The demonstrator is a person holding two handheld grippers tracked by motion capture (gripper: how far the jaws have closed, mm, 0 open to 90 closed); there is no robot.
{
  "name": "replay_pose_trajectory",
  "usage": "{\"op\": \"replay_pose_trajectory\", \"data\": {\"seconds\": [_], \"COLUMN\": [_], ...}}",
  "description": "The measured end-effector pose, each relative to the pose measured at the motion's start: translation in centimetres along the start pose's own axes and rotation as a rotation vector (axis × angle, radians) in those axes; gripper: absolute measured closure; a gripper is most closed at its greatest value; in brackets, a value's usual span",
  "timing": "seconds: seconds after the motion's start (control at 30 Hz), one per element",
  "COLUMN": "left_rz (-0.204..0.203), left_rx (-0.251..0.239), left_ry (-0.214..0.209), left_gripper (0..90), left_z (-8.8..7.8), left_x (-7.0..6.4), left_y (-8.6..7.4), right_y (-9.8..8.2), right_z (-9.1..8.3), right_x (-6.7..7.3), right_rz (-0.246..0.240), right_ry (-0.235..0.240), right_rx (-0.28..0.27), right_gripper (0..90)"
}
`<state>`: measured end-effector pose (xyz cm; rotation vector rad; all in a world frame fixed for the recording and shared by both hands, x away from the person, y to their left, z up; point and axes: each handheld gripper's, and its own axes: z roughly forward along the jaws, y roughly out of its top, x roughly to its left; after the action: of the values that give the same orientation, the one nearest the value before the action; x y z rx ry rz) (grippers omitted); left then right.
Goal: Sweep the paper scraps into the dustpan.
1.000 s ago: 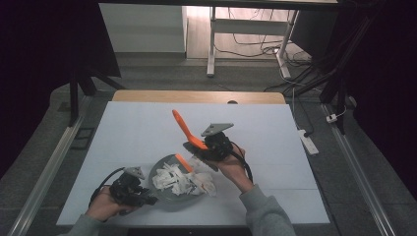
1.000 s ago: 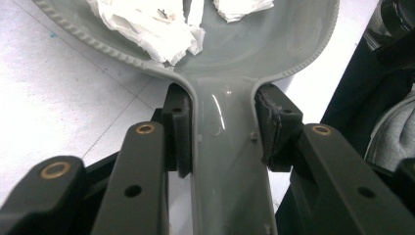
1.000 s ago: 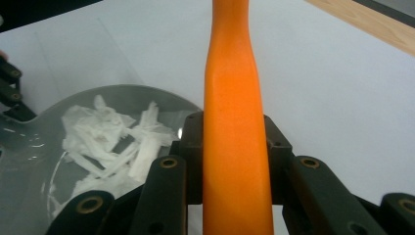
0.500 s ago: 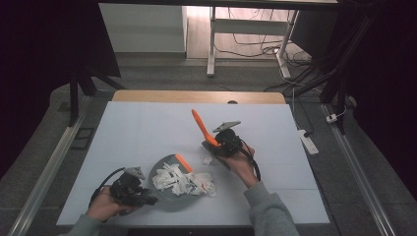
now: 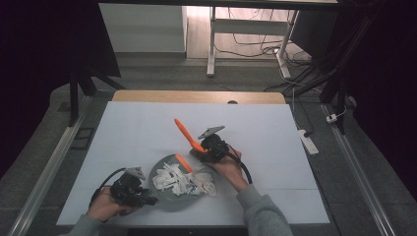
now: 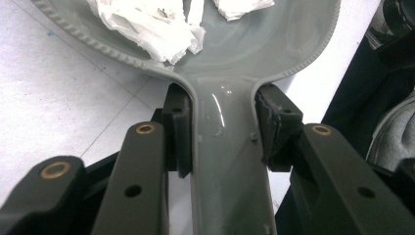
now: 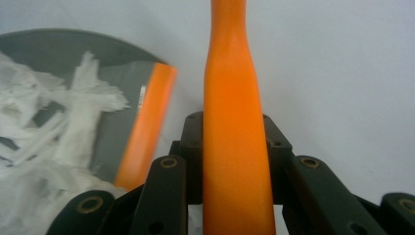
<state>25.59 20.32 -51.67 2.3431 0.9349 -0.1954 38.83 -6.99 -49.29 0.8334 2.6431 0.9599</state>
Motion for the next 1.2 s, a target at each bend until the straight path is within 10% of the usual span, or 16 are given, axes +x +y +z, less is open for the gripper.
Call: {"op": "replay_pose_trajectory", "data": {"seconds": [0.4, 0.77, 1.2], "left_rz": [-0.002, -0.002, -0.005], "left_rx": [0.000, -0.001, -0.006], "left_ry": [0.000, 0.000, -0.003], "left_gripper": [61.1, 61.1, 61.1], "left_z": [0.0, 0.0, 0.0], "left_x": [0.0, 0.0, -0.2], "left_y": [0.0, -0.1, -0.3], "right_y": [2.4, 1.5, -3.8], "right_z": [-0.5, -3.7, -5.9], "right_x": [5.2, 2.0, 0.0], "right_rz": [-0.078, 0.021, 0.164], "right_ry": [0.122, 0.072, -0.038], "right_rx": [-0.092, -0.152, -0.053], "right_gripper": [70.5, 70.5, 70.5]}}
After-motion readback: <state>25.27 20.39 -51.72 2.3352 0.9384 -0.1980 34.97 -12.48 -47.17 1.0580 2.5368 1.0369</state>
